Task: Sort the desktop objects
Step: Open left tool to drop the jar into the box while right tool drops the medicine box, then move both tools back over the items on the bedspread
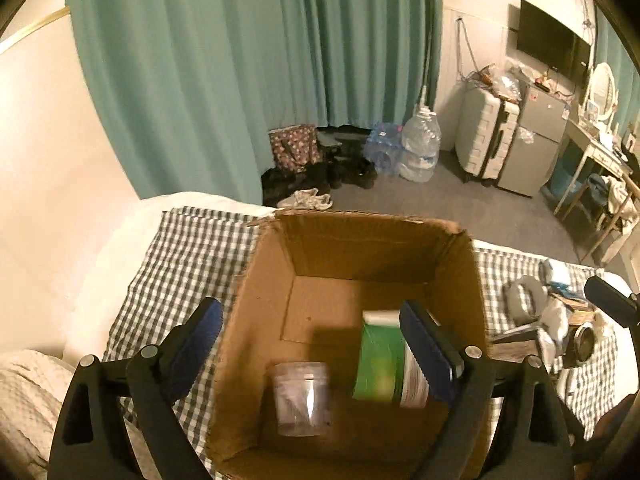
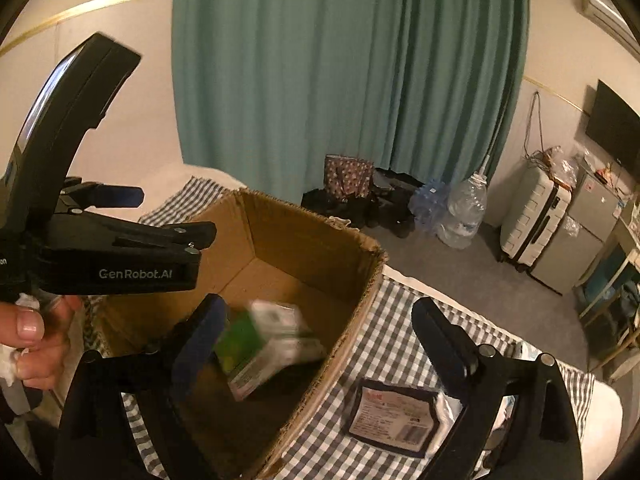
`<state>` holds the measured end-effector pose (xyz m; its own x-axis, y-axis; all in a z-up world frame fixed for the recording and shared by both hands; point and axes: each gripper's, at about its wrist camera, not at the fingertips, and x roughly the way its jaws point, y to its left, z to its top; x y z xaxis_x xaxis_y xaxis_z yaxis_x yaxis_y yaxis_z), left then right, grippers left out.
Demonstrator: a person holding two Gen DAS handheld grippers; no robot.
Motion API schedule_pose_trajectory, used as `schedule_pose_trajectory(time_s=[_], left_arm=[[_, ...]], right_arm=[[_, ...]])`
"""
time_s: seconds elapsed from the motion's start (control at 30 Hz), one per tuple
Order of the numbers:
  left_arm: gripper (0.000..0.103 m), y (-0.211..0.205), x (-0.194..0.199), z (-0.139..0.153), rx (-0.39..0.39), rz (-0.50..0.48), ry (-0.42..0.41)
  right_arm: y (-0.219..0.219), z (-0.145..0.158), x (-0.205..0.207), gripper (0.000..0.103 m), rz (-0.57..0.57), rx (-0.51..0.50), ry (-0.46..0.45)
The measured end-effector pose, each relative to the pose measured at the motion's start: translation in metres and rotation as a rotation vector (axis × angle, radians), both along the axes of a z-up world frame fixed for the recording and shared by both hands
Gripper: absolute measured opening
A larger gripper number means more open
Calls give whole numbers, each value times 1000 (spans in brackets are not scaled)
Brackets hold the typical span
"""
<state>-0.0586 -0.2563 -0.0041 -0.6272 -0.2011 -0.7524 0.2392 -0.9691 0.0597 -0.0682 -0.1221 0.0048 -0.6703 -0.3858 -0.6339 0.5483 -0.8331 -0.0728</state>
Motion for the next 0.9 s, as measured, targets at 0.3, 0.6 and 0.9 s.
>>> schedule_pose_trajectory(time_s=[0.3, 0.6, 0.9], left_arm=[[98, 47, 16, 28, 3, -104, 82], [103, 105, 29, 38, -21, -168, 112], [103, 157, 41, 42, -42, -222, 140]], right_arm=[[51, 25, 11, 95, -145, -54, 18], [115, 48, 32, 95, -260, -74, 53], [178, 64, 48, 98, -379, -173, 40]])
